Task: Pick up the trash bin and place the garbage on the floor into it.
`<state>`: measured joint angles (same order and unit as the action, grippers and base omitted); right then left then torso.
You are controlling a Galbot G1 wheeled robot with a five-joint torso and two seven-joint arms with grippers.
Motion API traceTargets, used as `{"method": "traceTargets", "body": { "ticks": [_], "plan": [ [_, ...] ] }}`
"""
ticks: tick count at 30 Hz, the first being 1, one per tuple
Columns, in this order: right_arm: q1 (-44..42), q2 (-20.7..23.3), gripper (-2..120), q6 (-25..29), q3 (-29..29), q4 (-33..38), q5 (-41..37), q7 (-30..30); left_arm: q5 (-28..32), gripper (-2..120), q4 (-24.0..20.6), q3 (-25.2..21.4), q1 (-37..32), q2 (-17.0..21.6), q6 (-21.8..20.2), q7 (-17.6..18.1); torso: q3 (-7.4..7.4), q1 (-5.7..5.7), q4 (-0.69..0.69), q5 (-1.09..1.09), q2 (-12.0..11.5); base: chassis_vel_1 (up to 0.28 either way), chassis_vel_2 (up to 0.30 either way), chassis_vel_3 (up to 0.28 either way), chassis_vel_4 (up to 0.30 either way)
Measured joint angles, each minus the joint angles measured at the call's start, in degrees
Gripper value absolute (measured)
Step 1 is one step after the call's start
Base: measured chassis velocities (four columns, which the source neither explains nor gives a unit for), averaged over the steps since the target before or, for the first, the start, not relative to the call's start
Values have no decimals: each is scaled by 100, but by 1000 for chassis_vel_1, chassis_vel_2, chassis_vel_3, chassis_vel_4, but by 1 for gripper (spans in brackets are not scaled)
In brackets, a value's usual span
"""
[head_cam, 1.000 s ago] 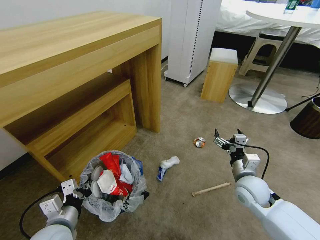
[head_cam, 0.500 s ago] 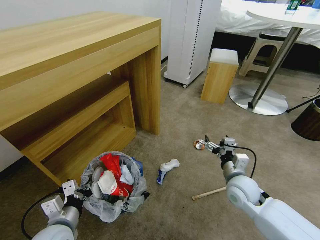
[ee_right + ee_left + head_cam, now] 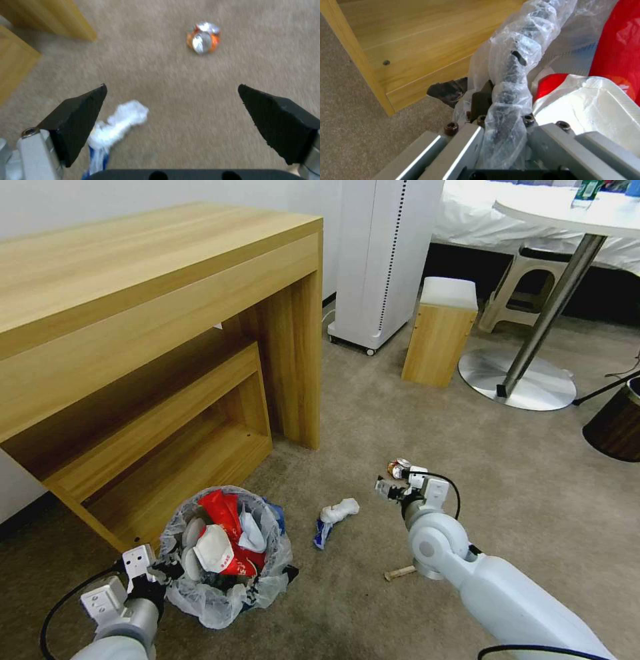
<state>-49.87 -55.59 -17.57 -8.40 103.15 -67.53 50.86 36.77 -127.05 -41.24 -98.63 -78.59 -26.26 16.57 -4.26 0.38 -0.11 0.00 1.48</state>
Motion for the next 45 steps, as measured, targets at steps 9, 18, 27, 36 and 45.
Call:
{"method": "traceTargets", "body": {
  "ticks": [9,18,27,36,45],
  "plan": [
    [-222,52,100,-147,60,-23,-126,124,-58,0,34,15,42,-33,25,-20,0,0,0,0,0,0,0,0,0],
    [-751,96,100,-216,159,53,-281,409,-66,0,65,23,77,-75,40,-22,0,0,0,1,0,0,0,0,0],
    [-1893,-27,99,97,857,-94,7,472,-64,0,165,48,137,-85,73,-52,1,-1,-1,2,0,0,0,0,0],
    [-2112,-543,91,426,1591,-323,86,266,-65,0,211,58,136,-83,81,-60,1,-1,-1,1,0,0,0,0,0],
    [-1801,-1111,88,587,1692,-932,235,122,-101,0,280,100,128,-111,85,-85,0,-1,-1,2,0,0,0,0,0]
  ]
}}
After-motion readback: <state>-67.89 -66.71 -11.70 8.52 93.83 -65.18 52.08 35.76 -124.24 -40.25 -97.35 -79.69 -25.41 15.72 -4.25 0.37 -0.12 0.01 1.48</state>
